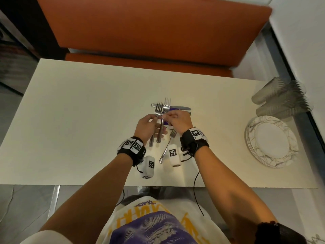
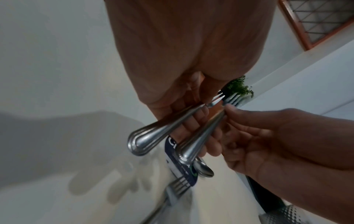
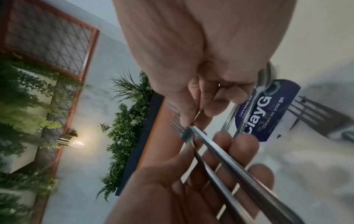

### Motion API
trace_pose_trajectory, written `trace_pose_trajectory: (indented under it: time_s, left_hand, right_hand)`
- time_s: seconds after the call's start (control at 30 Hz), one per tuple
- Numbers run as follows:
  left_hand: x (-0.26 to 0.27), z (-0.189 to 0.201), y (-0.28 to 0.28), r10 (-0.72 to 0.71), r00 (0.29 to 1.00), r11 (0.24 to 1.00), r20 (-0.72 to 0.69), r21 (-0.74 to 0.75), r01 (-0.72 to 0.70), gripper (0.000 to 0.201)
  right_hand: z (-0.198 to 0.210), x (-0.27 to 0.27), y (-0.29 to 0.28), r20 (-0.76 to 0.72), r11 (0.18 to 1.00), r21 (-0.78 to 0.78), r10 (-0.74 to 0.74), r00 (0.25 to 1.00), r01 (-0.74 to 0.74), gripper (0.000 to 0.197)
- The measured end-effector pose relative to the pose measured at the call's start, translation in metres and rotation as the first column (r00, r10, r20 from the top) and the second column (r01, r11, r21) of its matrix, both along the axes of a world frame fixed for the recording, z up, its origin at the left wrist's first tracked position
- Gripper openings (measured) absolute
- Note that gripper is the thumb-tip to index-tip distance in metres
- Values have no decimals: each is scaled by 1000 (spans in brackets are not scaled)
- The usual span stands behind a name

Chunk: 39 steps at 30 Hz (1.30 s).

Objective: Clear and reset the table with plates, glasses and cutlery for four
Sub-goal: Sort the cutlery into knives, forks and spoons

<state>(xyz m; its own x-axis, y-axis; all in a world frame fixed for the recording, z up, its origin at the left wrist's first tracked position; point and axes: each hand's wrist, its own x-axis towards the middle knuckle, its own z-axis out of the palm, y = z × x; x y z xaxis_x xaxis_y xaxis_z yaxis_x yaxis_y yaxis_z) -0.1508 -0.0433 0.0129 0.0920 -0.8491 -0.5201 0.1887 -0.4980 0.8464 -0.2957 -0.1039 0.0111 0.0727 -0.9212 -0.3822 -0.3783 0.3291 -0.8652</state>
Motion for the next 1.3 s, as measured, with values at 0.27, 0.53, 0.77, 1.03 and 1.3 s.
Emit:
trace_pose_trajectory:
  time_s: [0.27,0.53,0.77,1.03,1.3]
  left_hand:
    - [-10,-4,-4,-13,986,999,169,-50,21,22]
    - [-13,0,-6,-19,990,1000,143,8,18,23]
    - [-13,1,-9,21,995,999,100,43,-25,26]
    - [-18,6,-9,-11,1000,999,19,48,10,31]
    - [-21,5,-9,-42,999,999,-5,4,42,33]
  right_hand:
    - [2,3,-1,-35,1000,-14,-14,999,13,13]
    - [7,6,-3,-99,988,-98,-131,986,121,17]
    - [11,4,-4,-245,985,-170,-7,970,-36,23]
    - [19,-2,-19,-252,965,-249,15,968,-79,22]
    - [14,-2,-17,-273,956,-280,9,962,-88,18]
